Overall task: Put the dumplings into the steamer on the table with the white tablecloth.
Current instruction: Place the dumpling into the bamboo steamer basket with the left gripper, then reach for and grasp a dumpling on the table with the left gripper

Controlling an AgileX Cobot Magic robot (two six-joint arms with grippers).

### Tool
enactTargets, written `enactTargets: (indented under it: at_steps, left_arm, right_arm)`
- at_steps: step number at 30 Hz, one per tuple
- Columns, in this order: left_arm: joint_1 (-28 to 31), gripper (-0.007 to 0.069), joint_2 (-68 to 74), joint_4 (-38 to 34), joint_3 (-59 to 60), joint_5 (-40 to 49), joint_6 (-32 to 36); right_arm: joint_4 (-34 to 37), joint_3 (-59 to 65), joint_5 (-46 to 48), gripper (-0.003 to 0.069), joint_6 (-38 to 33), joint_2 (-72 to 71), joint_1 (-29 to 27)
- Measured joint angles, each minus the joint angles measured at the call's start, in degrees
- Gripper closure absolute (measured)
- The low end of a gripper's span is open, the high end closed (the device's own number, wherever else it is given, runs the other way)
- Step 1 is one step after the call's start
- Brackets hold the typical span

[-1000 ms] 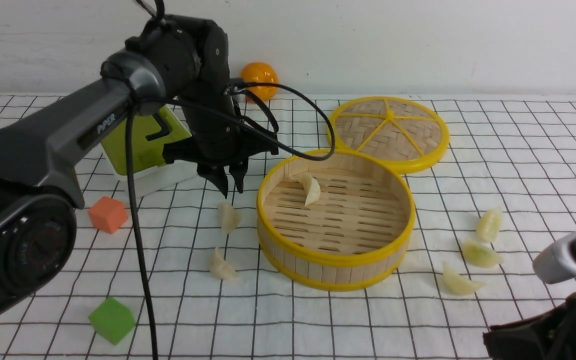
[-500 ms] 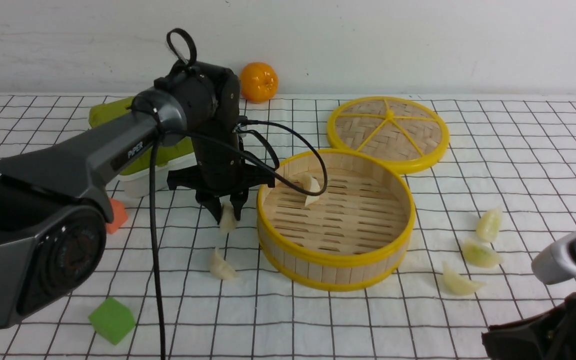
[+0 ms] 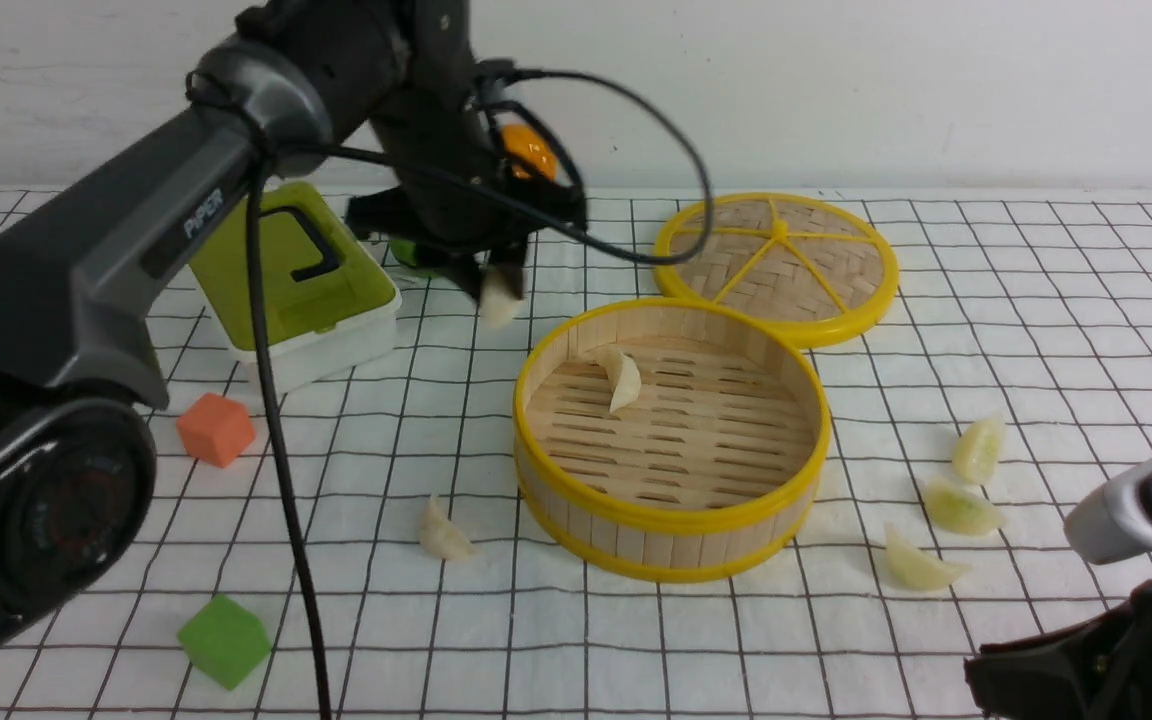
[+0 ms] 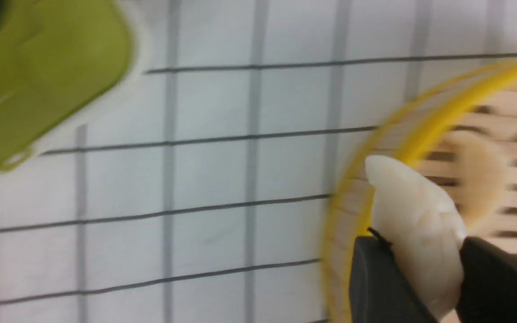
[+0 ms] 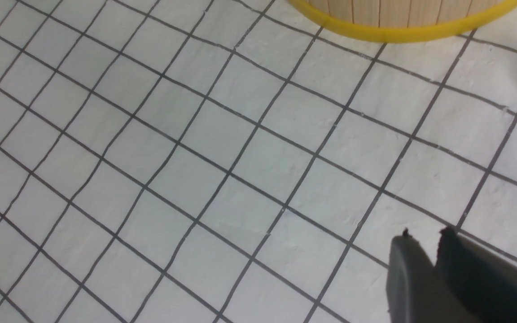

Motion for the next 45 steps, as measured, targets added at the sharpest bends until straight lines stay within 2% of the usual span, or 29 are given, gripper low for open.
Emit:
enactTargets:
  at_steps: [5, 8, 16, 26, 29, 34, 37, 39, 45]
  left_arm:
    - [-8.9, 0.0408, 3.9, 0.3, -2.2, -2.3, -0.5]
    - [-10.7, 0.0408, 6.8, 2.4, -2.2, -5.6, -1.0]
    - [-11.4, 0.0408, 10.7, 6.0, -2.2, -15.0, -4.8]
    - [-11.4, 0.0408, 13.0, 8.0, -2.2, -15.9, -11.4]
    - [-11.4, 0.0392, 13.0, 8.0, -2.3, -15.6, -11.7]
    - [-11.4, 0.0278, 12.2, 8.0, -3.3, -14.9, -11.7]
    - [-11.4, 0.0246, 10.4, 8.0, -3.6, -13.7, -11.4]
    - [-11.4, 0.0247, 9.5, 8.2, -3.8, -12.5, -10.8]
    - [-11.4, 0.0309, 1.7, 11.6, -3.8, -1.1, -5.6]
  right_arm:
    - [0.0, 0.0, -0.1, 0.0566, 0.0, 0.0, 0.0]
    - [0.0, 0.0, -0.1, 0.0566, 0.0, 0.0, 0.0]
    - [0.0, 0.0, -0.1, 0.0566, 0.0, 0.0, 0.0]
    - [0.0, 0.0, -0.1, 0.0566, 0.0, 0.0, 0.0]
    - [0.0, 0.0, -0.1, 0.0566, 0.0, 0.0, 0.0]
    - [0.0, 0.0, -0.1, 0.0566, 0.0, 0.0, 0.0]
    - [0.0, 0.0, -0.1, 0.0564, 0.0, 0.0, 0.0]
    - [0.0, 0.0, -0.1, 0.0564, 0.0, 0.0, 0.0]
    - [0.0, 0.0, -0.1, 0.0555, 0.0, 0.0, 0.0]
